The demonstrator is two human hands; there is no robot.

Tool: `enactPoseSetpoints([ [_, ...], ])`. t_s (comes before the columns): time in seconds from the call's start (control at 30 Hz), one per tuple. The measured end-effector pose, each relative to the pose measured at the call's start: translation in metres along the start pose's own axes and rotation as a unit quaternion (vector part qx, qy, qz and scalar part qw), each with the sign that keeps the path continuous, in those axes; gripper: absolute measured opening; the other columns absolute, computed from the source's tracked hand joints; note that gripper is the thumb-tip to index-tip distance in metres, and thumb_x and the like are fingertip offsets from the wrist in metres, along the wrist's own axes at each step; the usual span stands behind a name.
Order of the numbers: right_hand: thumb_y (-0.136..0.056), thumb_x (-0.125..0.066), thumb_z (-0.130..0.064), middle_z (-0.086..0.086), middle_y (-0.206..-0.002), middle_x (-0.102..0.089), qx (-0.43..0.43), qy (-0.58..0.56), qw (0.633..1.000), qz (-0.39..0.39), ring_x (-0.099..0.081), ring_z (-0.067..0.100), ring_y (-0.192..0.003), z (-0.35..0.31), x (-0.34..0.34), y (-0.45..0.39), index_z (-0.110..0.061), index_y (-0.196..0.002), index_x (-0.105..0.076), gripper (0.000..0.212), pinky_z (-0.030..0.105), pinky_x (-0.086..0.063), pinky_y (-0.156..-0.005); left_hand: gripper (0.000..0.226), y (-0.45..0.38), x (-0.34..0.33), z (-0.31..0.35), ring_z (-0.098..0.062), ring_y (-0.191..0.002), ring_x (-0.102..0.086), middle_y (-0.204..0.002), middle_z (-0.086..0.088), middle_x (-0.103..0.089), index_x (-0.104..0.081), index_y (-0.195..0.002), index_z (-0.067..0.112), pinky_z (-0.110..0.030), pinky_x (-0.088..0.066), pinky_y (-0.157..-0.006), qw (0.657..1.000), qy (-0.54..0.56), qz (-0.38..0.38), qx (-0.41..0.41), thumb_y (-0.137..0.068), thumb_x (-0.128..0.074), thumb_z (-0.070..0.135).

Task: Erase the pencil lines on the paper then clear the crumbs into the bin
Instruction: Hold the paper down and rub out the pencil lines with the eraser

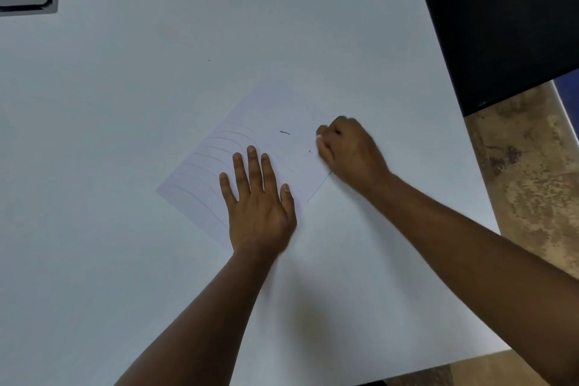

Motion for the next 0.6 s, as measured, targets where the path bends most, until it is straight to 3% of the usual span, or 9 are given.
enactPoseSetpoints([
  [0.07,-0.094,-0.045,-0.018,0.01,-0.074,-0.05,-0.033,0.001,0.999,0.015,-0.049,0.027,-0.063,0.007,0.007,-0.004,-0.002,-0.082,-0.065,0.028,0.037,-0.047,-0.052,0.068,0.0,0.0,0.0,-0.027,-0.156,0.021,-0.171,-0.008,0.014,0.003,-0.163,0.013,-0.056,0.006,-0.126,1.0,-0.001,-0.001,0.001,-0.105,-0.009,0.047],
  [0.17,-0.094,-0.048,-0.02,0.01,-0.079,-0.057,-0.061,-0.058,0.996,0.02,-0.058,0.028,-0.071,-0.004,0.009,0.006,-0.006,-0.088,-0.07,0.026,0.036,-0.05,-0.065,0.067,0.0,0.001,0.0,-0.028,-0.157,0.018,-0.171,-0.008,0.011,0.0,-0.163,0.012,-0.056,0.005,-0.126,1.0,0.004,0.008,0.0,-0.106,-0.011,0.045],
  [0.27,-0.096,-0.056,-0.017,0.009,-0.085,-0.06,0.035,-0.122,0.991,-0.05,-0.06,0.026,-0.076,-0.047,-0.003,0.035,-0.007,-0.097,-0.071,0.018,0.036,-0.051,-0.07,0.067,0.0,0.002,0.001,-0.028,-0.157,0.016,-0.171,-0.009,0.009,-0.003,-0.163,0.011,-0.056,0.006,-0.126,1.0,0.012,0.012,-0.006,-0.106,-0.01,0.044],
  [0.37,-0.097,-0.052,-0.02,0.006,-0.084,-0.056,0.098,-0.091,0.986,-0.096,-0.054,0.023,-0.072,-0.053,-0.011,0.038,-0.007,-0.094,-0.067,0.02,0.035,-0.049,-0.065,0.067,0.001,0.002,0.001,-0.028,-0.157,0.017,-0.171,-0.009,0.01,-0.002,-0.163,0.011,-0.056,0.005,-0.126,1.0,0.006,0.009,-0.006,-0.105,-0.009,0.045],
  [0.47,-0.096,-0.045,-0.027,0.004,-0.081,-0.055,0.026,-0.025,0.998,-0.05,-0.054,0.025,-0.074,-0.009,-0.005,0.007,-0.009,-0.083,-0.06,0.028,0.037,-0.05,-0.067,0.067,0.0,0.002,0.001,-0.027,-0.157,0.019,-0.171,-0.008,0.011,-0.001,-0.163,0.012,-0.056,0.006,-0.126,1.0,0.003,0.004,-0.001,-0.106,-0.012,0.044],
  [0.53,-0.095,-0.049,-0.017,0.01,-0.078,-0.054,-0.015,-0.027,0.999,-0.009,-0.054,0.028,-0.068,0.016,0.004,-0.003,-0.003,-0.081,-0.063,0.024,0.039,-0.051,-0.058,0.067,0.0,0.002,0.001,-0.027,-0.156,0.021,-0.171,-0.008,0.013,0.001,-0.163,0.013,-0.056,0.006,-0.126,1.0,0.003,0.0,0.002,-0.105,-0.011,0.045],
  [0.6,-0.094,-0.055,-0.012,0.009,-0.079,-0.055,-0.034,-0.048,0.998,-0.003,-0.056,0.024,-0.067,0.025,0.012,-0.002,-0.003,-0.089,-0.069,0.018,0.036,-0.051,-0.06,0.068,0.0,0.002,0.0,-0.027,-0.156,0.021,-0.171,-0.008,0.014,0.002,-0.163,0.013,-0.056,0.005,-0.126,1.0,0.002,-0.001,0.003,-0.105,-0.01,0.046],
])
Point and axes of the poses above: each hand's wrist, its own y-axis away from the middle knuckle, its own x-axis out of the back of the hand, z = x × y, the point moved 6 cm from there along -y, towards the middle knuckle
